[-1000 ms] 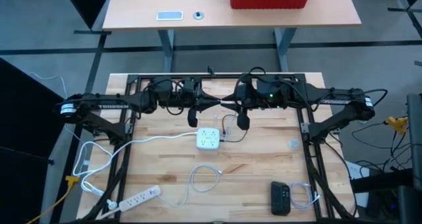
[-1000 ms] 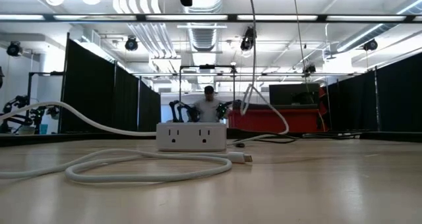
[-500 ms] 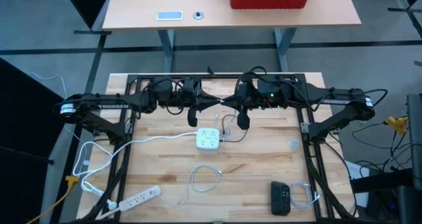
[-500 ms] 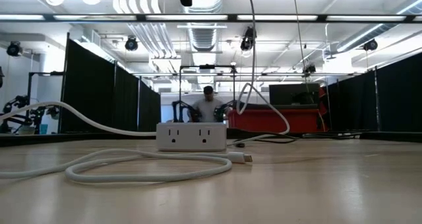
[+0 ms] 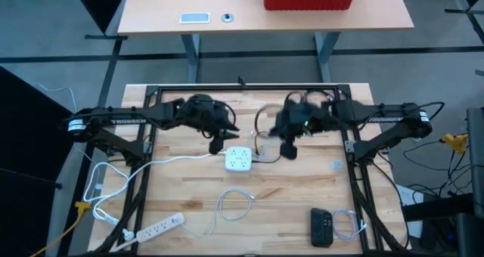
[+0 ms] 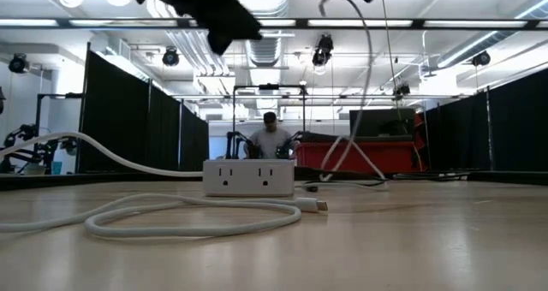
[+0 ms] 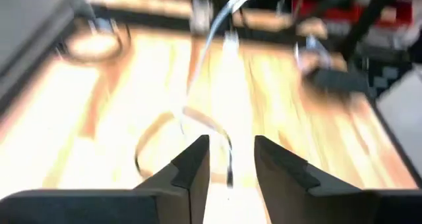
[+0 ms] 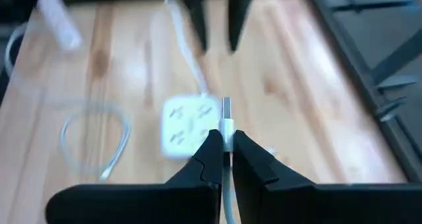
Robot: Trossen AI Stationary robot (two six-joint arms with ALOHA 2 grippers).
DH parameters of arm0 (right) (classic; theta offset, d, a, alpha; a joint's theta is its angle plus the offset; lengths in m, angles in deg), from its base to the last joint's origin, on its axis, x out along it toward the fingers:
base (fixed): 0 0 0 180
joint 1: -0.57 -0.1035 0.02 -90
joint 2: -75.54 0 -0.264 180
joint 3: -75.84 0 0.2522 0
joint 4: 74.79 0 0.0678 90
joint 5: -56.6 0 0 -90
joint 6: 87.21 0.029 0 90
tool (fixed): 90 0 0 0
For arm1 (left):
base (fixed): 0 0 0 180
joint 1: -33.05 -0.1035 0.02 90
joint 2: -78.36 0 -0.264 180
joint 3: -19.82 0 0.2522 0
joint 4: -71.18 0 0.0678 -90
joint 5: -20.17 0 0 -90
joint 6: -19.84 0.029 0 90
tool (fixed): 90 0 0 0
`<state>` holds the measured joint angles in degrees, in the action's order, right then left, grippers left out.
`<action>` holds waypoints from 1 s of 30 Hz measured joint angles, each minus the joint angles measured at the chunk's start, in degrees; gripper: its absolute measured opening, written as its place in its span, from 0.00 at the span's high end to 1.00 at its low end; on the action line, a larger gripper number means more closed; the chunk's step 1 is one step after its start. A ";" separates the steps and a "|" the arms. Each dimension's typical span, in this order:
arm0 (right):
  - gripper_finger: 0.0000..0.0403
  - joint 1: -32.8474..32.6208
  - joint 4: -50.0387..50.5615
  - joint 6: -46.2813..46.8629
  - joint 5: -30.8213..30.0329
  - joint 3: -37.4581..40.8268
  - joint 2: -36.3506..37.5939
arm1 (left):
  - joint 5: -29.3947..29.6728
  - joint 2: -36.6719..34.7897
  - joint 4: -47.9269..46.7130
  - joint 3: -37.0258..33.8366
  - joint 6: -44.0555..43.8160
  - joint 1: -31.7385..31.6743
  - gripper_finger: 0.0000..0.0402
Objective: Insert USB
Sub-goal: Insert the blue USB cable into the top white outlet extension
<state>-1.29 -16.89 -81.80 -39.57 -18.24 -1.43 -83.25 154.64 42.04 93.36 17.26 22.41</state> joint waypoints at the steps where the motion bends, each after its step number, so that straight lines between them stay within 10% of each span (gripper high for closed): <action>1: 1.00 -0.56 -0.51 0.02 0.11 1.65 -0.03 | -0.75 0.01 -1.95 -0.63 -0.17 0.05 0.72; 16: 1.00 -2.64 -26.38 7.80 1.89 31.61 -0.09 | -5.97 -0.03 -3.00 -20.03 -15.95 0.35 0.74; 30: 1.00 -6.37 -29.88 13.86 1.85 29.62 -12.05 | -6.08 -0.08 9.42 -27.58 -23.39 0.98 0.75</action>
<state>-7.66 -46.76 -67.94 -37.72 11.38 -13.47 -89.34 154.56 51.46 65.78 -6.13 23.40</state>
